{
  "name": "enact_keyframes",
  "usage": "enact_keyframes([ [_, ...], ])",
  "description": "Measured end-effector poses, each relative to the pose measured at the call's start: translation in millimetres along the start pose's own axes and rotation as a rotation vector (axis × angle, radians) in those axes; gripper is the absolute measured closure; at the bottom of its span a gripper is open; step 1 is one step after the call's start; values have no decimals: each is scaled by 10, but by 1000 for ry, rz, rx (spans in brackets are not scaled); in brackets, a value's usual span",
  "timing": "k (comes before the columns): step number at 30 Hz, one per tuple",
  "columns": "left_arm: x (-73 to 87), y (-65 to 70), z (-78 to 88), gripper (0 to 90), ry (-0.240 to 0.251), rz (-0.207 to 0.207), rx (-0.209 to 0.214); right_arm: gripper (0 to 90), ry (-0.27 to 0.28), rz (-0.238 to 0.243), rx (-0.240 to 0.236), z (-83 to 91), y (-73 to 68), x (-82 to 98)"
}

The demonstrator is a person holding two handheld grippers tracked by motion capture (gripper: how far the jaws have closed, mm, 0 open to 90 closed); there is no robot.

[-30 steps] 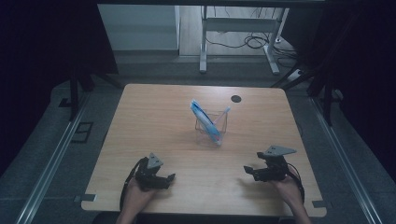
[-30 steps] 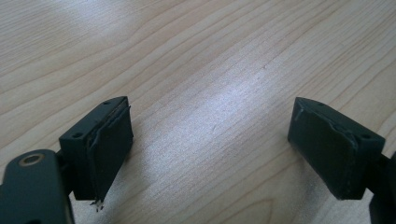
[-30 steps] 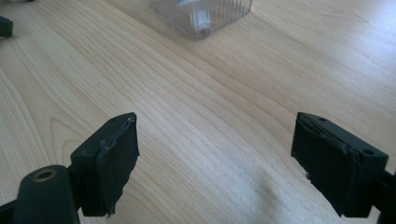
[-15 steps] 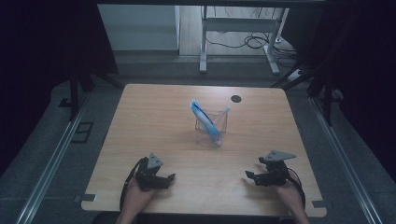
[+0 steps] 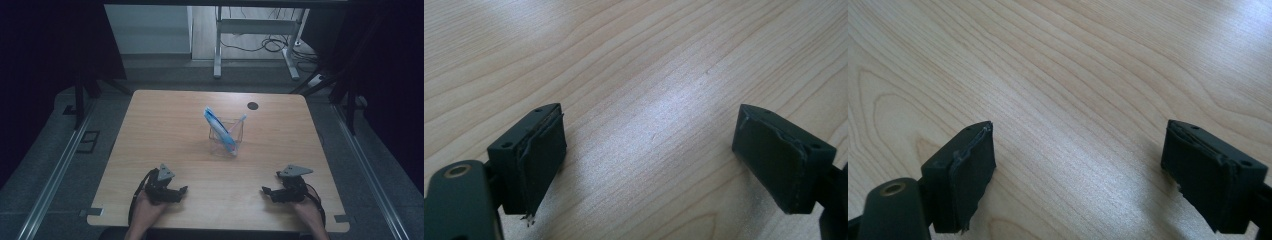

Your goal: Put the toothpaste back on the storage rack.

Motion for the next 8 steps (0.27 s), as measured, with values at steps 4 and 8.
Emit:
enact_keyframes([
  [4, 0, 0, 0, 140, 0, 0, 0, 130, -8, 14, 12, -5, -13, 2],
  [8, 1, 0, 0, 140, -1, 0, 0, 127, -10, 11, 15, -4, -12, 4],
])
Point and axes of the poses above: each handheld gripper's, and its own axes: z roughly backward along the jaws, x roughly out of its underside, y roughly to its right, the point moved 4 cm from there along -z, roughly forward along the jaws, and after that the axes turned 8 degrees about z, right-handed, at the moved point
